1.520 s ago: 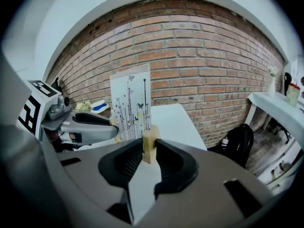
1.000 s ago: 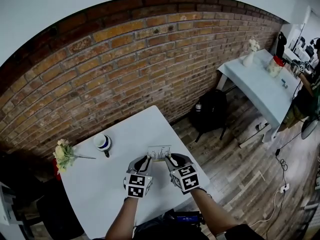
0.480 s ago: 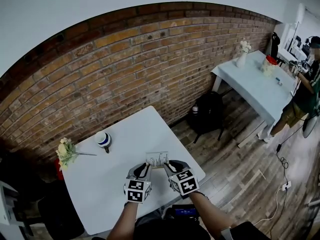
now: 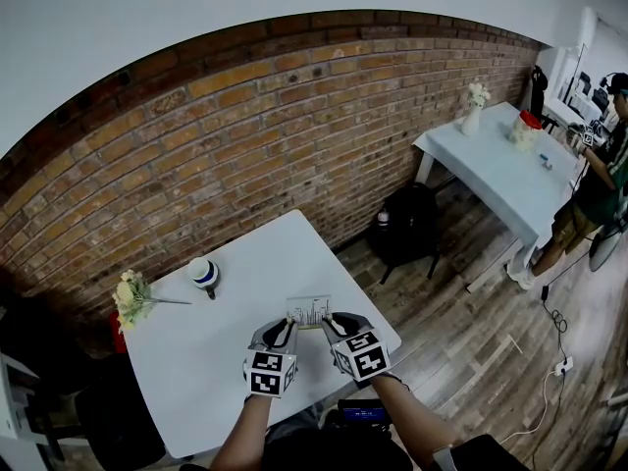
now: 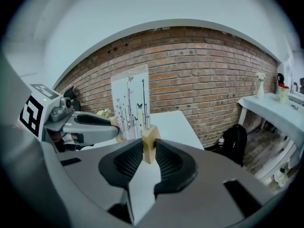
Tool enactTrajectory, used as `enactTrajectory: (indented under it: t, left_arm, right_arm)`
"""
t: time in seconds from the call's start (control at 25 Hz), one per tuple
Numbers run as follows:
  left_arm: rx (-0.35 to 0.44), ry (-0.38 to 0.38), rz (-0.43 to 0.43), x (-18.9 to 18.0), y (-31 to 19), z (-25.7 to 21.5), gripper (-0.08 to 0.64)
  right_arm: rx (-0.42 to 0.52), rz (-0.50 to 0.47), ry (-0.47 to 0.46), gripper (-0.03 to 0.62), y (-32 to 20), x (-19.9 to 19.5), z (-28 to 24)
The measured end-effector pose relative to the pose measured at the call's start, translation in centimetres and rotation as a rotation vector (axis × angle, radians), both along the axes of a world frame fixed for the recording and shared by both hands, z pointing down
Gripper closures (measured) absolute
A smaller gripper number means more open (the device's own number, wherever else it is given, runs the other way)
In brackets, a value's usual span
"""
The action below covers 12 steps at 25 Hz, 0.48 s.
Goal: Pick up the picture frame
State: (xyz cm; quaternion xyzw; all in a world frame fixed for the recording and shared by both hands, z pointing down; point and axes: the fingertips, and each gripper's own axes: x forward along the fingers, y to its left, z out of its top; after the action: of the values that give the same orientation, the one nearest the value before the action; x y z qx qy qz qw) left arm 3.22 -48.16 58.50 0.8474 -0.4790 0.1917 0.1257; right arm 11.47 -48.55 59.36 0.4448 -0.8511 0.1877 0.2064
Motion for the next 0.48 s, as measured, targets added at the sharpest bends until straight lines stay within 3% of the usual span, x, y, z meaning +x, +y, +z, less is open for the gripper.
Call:
enactTrajectory:
  t: [0.48]
  left_arm:
    - [-0.004, -0.036, -0.028, -0.1, 3.6, -0.5, 0.488]
  right_arm:
    - [-0.011, -0.036, -0.033, 0.503, 3.2, -0.1, 0.0]
